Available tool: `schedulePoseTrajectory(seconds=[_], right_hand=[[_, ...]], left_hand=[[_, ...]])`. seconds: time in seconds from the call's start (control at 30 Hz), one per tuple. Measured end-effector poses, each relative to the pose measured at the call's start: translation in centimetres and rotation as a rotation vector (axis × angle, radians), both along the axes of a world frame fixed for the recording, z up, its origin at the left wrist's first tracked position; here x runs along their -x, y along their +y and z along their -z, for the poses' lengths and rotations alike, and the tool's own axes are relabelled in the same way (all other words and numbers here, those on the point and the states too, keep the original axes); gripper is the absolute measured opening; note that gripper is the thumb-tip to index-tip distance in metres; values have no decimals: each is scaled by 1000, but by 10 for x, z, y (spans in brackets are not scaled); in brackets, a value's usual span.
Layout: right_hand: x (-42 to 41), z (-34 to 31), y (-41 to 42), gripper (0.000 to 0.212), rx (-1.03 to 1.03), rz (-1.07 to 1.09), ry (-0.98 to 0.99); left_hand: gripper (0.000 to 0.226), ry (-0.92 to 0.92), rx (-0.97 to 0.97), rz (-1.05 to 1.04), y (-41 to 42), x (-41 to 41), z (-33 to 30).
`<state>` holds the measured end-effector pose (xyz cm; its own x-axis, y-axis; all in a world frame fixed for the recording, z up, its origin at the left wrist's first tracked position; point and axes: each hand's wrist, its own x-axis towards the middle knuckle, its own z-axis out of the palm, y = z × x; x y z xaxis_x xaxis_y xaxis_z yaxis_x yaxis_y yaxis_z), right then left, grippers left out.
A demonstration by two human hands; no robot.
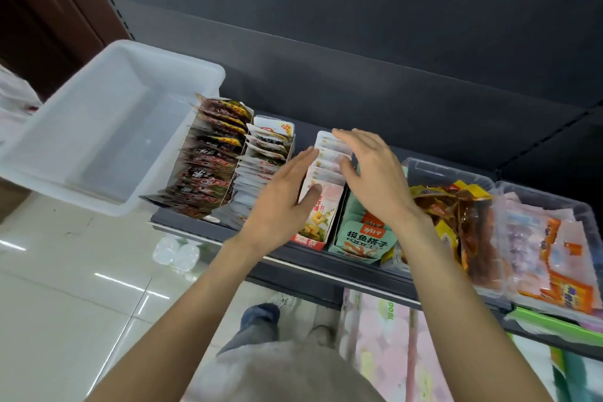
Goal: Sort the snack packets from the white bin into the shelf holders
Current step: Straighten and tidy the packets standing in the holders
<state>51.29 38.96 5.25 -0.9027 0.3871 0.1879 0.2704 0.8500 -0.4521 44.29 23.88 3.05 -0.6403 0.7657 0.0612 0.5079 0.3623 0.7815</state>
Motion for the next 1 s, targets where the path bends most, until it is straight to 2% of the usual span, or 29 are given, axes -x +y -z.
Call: schedulePoseTrajectory(seconds=[0.1,0.17,0.27,0.33,0.4,0.53,0.6,0.67,0.73,0.9,1.0], right_hand=[[13,-4,-18,53,52,-109,17],[29,-2,-28,66,56,-157,-5],[58,6,-40,96,20,-202,-129],[76,14,-44,107,-21,-204,-222],[89,17,-44,103,-50,-165,-233],[98,13,-36,79,-72,-23,-204],[101,12,-41,68,-176,17,-216],[104,17,-52,62,-375,28,-230],[105,24,-63,60,-472,54,-201],[102,30,-72,78,-315,6,-376],[106,25,-70,79,-311,25,-338]], left_hand=[[34,321,-52,-126,-47,12,-17],[29,436,-31,-165,-70,36,-19],[26,572,70,-81,-88,81,-11],[31,663,135,20,-89,106,-3],[39,720,167,122,-83,126,4],[51,771,168,294,-64,152,10],[52,810,129,352,-57,157,11],[57,830,88,394,-53,158,13],[63,832,69,416,-51,160,17],[51,847,15,427,-52,168,27],[40,837,-65,422,-48,178,31]])
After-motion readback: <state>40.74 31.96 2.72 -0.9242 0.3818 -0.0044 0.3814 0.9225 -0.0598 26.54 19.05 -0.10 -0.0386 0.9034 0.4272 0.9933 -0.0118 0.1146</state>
